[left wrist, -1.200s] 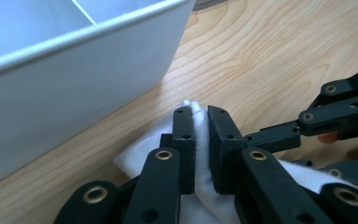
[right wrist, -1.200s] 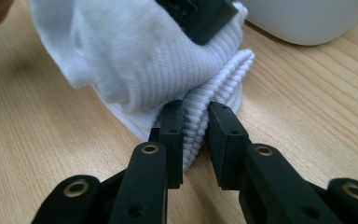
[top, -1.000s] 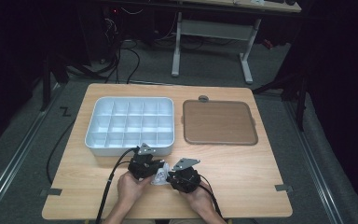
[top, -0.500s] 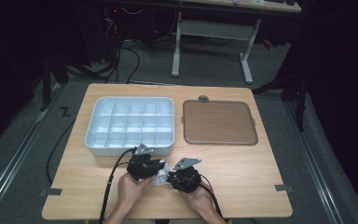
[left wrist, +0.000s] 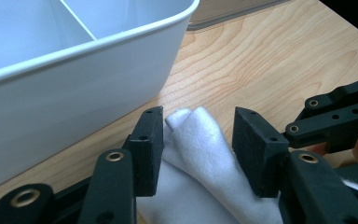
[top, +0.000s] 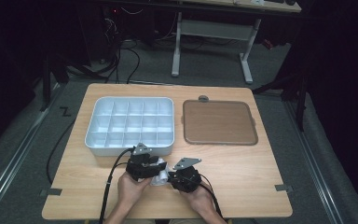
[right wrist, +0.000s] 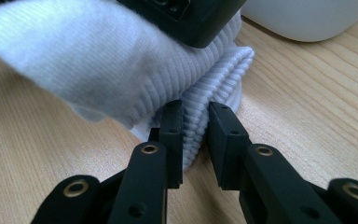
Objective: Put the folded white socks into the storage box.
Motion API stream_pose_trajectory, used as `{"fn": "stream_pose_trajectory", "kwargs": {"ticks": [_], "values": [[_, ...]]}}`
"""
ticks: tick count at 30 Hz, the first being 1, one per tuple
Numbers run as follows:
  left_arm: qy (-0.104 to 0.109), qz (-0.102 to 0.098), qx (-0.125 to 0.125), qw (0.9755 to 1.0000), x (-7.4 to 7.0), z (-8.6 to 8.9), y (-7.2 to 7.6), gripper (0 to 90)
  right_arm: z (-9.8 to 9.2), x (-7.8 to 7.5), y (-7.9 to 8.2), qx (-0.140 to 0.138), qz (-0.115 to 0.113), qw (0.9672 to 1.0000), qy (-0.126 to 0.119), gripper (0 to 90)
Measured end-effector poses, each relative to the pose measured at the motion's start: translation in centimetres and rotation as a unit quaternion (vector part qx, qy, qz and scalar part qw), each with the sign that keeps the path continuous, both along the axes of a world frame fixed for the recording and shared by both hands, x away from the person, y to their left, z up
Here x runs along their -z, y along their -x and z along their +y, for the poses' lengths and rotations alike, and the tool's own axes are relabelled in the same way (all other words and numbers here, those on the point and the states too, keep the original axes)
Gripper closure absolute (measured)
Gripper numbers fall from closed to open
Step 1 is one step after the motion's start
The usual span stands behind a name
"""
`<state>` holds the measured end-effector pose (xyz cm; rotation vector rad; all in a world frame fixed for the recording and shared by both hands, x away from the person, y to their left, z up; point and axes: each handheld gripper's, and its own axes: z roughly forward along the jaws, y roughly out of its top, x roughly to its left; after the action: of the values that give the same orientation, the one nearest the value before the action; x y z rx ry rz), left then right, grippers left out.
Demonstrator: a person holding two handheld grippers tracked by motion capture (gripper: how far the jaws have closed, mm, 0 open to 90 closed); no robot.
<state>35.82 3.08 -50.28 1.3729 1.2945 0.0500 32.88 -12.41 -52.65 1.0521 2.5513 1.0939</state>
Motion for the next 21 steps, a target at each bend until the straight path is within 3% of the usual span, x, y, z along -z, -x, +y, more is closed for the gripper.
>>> {"fn": "stream_pose_trajectory", "kwargs": {"ticks": [21], "values": [[0.008, -0.015, -0.008, 0.9998, -0.7, 0.2, 0.01, 50.4, -0.04, -0.02, -0.02, 0.0, 0.002, 1.0, 0.001, 76.7]]}}
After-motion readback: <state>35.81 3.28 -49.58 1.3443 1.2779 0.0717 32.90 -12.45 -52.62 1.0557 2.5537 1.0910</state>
